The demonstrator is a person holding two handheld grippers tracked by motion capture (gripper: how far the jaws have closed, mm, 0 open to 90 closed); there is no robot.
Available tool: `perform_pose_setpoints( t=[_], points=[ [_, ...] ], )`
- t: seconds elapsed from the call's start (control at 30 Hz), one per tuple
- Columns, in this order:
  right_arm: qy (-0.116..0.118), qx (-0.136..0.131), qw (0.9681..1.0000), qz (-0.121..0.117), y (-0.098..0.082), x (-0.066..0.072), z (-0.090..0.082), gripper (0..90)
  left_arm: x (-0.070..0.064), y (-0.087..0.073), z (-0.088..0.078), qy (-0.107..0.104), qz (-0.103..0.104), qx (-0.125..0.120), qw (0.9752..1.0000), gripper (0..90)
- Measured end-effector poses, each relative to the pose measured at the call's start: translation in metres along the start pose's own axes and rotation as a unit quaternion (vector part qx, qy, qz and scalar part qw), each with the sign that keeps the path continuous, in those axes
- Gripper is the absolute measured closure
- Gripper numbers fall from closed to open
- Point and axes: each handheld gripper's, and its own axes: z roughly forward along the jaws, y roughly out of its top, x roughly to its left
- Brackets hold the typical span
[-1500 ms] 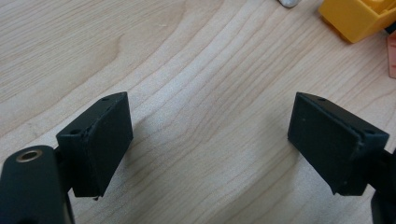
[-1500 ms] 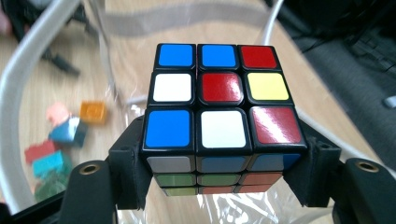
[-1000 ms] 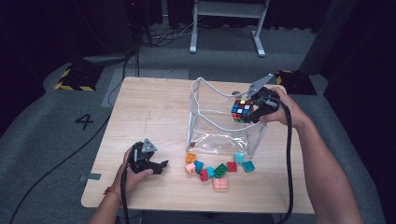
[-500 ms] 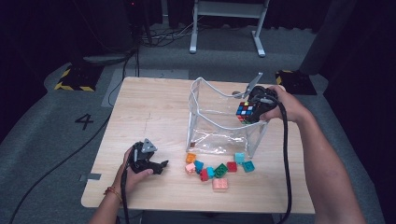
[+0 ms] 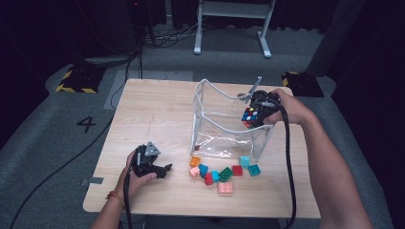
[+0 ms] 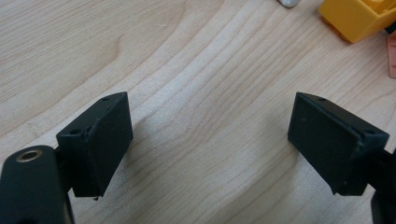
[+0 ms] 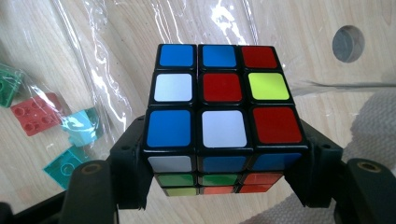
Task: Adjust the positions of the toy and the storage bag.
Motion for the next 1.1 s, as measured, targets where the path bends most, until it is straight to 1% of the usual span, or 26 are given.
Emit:
perform_pose_setpoints(
  t=[0.1,0.17,0.23,0.33,0.4,0.43,0.47,0.5,0.57,0.6,0.63,0.7,0.73,0.83,0.87,0.9,0.97,1.03,1.07,1.1],
  points=[
    [-0.004,0.005,1.0000,0.001,0.000,0.000,0.001,33.9,0.000,0.000,0.000,0.000,0.000,0.000,1.0000,14.1],
    [-0.007,0.004,1.0000,0.004,0.001,0.000,0.001,33.9,0.000,0.000,0.000,0.000,-0.001,0.000,1.0000,14.1],
    [-0.006,0.000,0.9999,0.009,0.000,0.000,0.001,33.9,0.000,0.000,0.000,-0.001,-0.001,0.000,1.0000,14.1],
    [-0.005,-0.019,0.9998,0.008,-0.002,-0.001,0.002,33.6,0.000,0.000,0.000,0.000,0.000,0.000,1.0000,14.1],
    [-0.008,-0.032,0.9994,0.013,-0.004,-0.001,0.001,32.9,0.000,0.000,0.000,0.000,0.000,0.000,1.0000,14.1],
    [-0.004,-0.039,0.9991,0.018,-0.005,-0.001,0.001,33.1,0.000,0.000,0.000,0.000,-0.001,0.001,1.0000,14.1],
    [-0.004,-0.039,0.9991,0.018,-0.005,-0.001,0.001,33.1,0.000,0.000,0.000,0.000,-0.001,0.001,1.0000,14.0],
    [-0.009,-0.067,0.9977,-0.002,-0.007,-0.004,0.000,33.4,0.000,0.000,0.000,0.000,0.000,0.000,1.0000,14.1],
    [-0.009,-0.081,0.9967,0.001,-0.009,-0.004,-0.003,34.1,0.000,0.000,0.000,0.000,-0.001,0.001,1.0000,13.9],
    [-0.009,-0.081,0.9967,0.001,-0.009,-0.004,-0.003,34.1,0.000,0.000,0.000,0.000,-0.001,0.001,1.0000,13.9],
    [-0.009,-0.098,0.9952,0.006,-0.011,-0.004,-0.005,34.1,0.000,0.000,0.000,0.000,-0.001,0.001,1.0000,13.9],
    [-0.010,-0.114,0.9933,0.012,-0.013,-0.003,-0.007,34.2,0.000,0.000,0.000,0.000,-0.001,0.001,1.0000,13.9],
    [-0.009,-0.128,0.9915,0.016,-0.015,-0.003,-0.010,34.2,0.000,0.000,0.000,0.000,-0.001,0.001,1.0000,13.9],
    [-0.008,-0.176,0.9842,0.019,-0.020,-0.002,-0.016,34.5,0.000,0.000,0.000,0.000,-0.001,0.001,1.0000,13.9],
    [-0.012,-0.184,0.9826,0.023,-0.021,-0.002,-0.018,34.5,0.000,0.000,0.000,0.000,-0.001,0.001,1.0000,13.9],
    [-0.018,-0.199,0.9795,0.025,-0.023,-0.001,-0.021,34.8,0.000,0.000,0.000,0.000,-0.001,0.001,1.0000,13.9],
    [-0.020,-0.218,0.9753,0.031,-0.026,0.000,-0.028,35.0,0.000,0.000,0.000,0.000,-0.001,0.001,1.0000,13.9],
    [-0.021,-0.243,0.9687,0.047,-0.029,0.003,-0.033,35.0,0.000,0.000,0.000,0.000,-0.001,0.001,1.0000,13.9],
    [-0.021,-0.243,0.9687,0.047,-0.029,0.003,-0.033,35.0,0.000,0.000,0.000,0.000,-0.001,0.001,1.0000,13.9],
    [-0.031,-0.265,0.9621,0.057,-0.033,0.005,-0.039,34.8,0.000,0.000,0.000,0.000,-0.001,0.001,1.0000,13.9]
  ],
)
